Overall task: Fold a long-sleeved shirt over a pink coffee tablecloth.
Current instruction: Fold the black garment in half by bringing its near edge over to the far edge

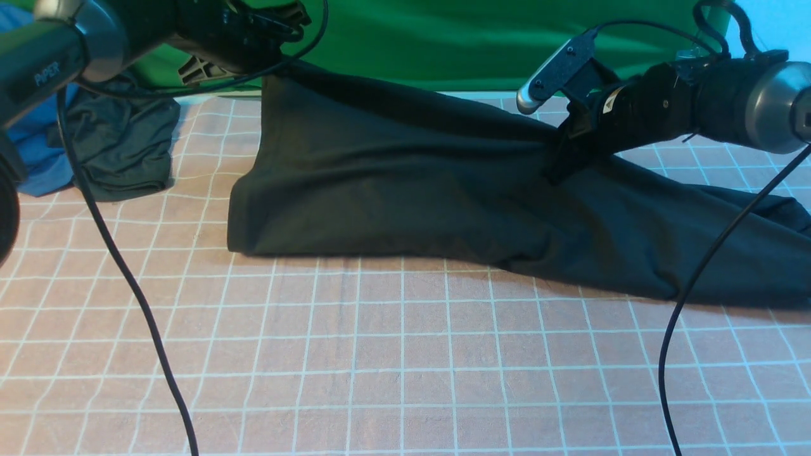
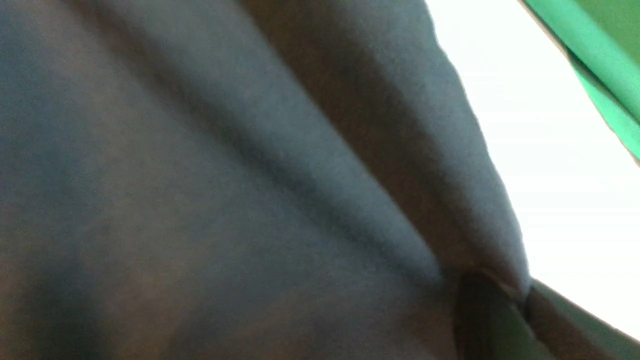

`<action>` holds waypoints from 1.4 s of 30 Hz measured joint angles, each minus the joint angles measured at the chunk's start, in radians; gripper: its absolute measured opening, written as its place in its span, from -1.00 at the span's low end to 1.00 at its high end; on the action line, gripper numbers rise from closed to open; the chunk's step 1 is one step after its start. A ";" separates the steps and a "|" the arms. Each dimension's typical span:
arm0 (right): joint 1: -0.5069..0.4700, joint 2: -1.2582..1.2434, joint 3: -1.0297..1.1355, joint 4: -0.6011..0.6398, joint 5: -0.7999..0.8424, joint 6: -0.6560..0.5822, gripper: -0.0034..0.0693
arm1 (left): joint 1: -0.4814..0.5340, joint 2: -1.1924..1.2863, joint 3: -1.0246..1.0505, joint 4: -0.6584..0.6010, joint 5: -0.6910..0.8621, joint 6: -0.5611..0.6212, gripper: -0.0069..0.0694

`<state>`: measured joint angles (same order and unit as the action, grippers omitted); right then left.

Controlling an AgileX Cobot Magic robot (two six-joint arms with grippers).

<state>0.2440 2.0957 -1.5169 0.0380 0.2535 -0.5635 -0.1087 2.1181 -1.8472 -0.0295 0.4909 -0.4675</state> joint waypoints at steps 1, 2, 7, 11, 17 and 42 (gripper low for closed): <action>0.000 0.000 0.000 0.000 0.000 0.002 -0.76 | 0.000 0.000 0.000 0.000 -0.001 0.001 -0.70; -0.005 0.004 0.000 0.000 -0.012 0.012 -0.76 | 0.000 0.002 0.000 0.000 -0.008 0.006 -0.70; -0.010 0.006 0.000 0.000 -0.031 0.039 -0.76 | -0.001 0.031 0.000 0.000 -0.017 0.024 -0.70; -0.015 0.008 0.000 0.000 -0.034 0.040 -0.76 | -0.001 0.058 0.000 0.000 -0.017 0.029 -0.70; -0.019 0.010 0.000 0.000 -0.079 0.047 -0.76 | -0.001 0.089 0.000 0.023 -0.047 0.029 -0.70; -0.019 0.015 0.000 0.000 -0.254 0.067 0.23 | 0.000 0.036 -0.026 0.117 0.090 0.024 0.33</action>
<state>0.2245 2.1106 -1.5169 0.0380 0.0000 -0.4961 -0.1087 2.1543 -1.8729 0.0874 0.5806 -0.4435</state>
